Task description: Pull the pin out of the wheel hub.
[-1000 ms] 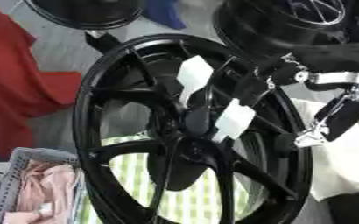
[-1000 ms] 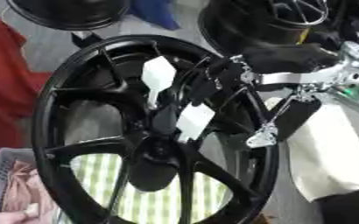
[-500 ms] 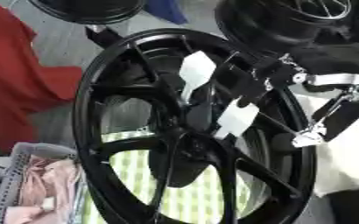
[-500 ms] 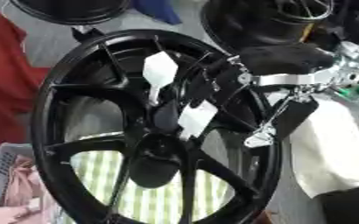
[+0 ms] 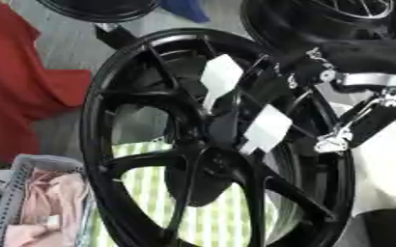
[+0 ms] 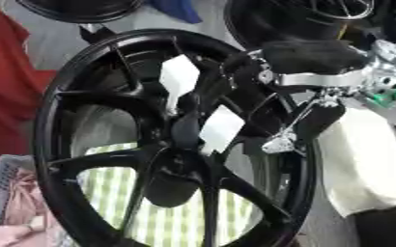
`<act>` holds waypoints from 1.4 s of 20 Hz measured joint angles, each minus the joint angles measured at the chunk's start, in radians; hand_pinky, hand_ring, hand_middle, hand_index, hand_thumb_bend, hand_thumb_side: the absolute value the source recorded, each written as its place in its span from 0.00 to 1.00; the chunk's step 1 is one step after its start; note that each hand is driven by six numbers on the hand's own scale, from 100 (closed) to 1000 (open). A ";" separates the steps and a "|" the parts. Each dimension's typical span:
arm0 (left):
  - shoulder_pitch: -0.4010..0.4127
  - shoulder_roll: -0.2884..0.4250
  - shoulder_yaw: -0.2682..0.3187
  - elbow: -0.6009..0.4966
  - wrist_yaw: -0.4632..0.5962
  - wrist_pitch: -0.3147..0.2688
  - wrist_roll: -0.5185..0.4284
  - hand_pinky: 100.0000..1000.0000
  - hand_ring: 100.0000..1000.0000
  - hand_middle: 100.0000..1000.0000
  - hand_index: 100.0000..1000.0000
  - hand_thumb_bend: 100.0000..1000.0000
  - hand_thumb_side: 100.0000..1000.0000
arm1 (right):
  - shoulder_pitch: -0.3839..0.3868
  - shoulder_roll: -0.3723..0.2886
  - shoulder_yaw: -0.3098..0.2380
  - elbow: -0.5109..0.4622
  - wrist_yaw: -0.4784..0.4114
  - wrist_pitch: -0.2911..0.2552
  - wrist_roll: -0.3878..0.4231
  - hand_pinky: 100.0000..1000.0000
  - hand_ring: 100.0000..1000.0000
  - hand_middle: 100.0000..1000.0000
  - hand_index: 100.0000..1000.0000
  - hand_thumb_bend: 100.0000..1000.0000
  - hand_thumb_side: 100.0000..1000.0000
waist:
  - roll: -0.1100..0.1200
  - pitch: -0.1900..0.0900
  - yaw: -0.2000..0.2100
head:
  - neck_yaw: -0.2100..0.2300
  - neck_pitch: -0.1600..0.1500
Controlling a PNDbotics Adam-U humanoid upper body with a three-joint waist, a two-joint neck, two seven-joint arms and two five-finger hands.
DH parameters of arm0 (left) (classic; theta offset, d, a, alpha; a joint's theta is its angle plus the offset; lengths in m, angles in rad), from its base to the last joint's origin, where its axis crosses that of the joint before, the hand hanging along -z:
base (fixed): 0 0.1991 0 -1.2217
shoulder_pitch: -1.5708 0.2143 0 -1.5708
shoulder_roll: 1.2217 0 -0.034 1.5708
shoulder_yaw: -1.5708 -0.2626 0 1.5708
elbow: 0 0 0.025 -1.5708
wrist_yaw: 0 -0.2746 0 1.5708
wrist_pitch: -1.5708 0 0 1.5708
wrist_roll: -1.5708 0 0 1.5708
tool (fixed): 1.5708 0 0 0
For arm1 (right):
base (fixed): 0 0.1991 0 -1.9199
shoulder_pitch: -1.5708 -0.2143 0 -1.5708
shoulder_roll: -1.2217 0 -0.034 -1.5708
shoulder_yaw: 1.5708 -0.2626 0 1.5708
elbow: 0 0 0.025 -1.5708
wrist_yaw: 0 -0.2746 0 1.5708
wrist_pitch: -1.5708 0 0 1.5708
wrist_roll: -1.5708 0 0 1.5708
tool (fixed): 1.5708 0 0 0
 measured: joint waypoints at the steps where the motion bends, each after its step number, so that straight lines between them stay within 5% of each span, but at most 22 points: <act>1: 0.000 0.000 -0.001 0.000 0.000 0.000 0.000 0.93 0.58 0.58 0.75 0.00 0.73 | -0.001 0.002 0.004 0.000 0.002 0.003 -0.003 0.82 0.79 0.78 0.81 0.36 0.06 | 0.000 0.000 0.000 | 0.000 0.000; 28: 0.002 -0.017 -0.004 0.000 -0.013 0.007 0.001 0.94 0.57 0.58 0.76 0.00 0.74 | 0.008 0.026 0.036 0.000 0.042 0.030 0.010 0.82 0.79 0.76 0.79 0.31 0.00 | 0.000 0.023 -0.004 | -0.001 -0.009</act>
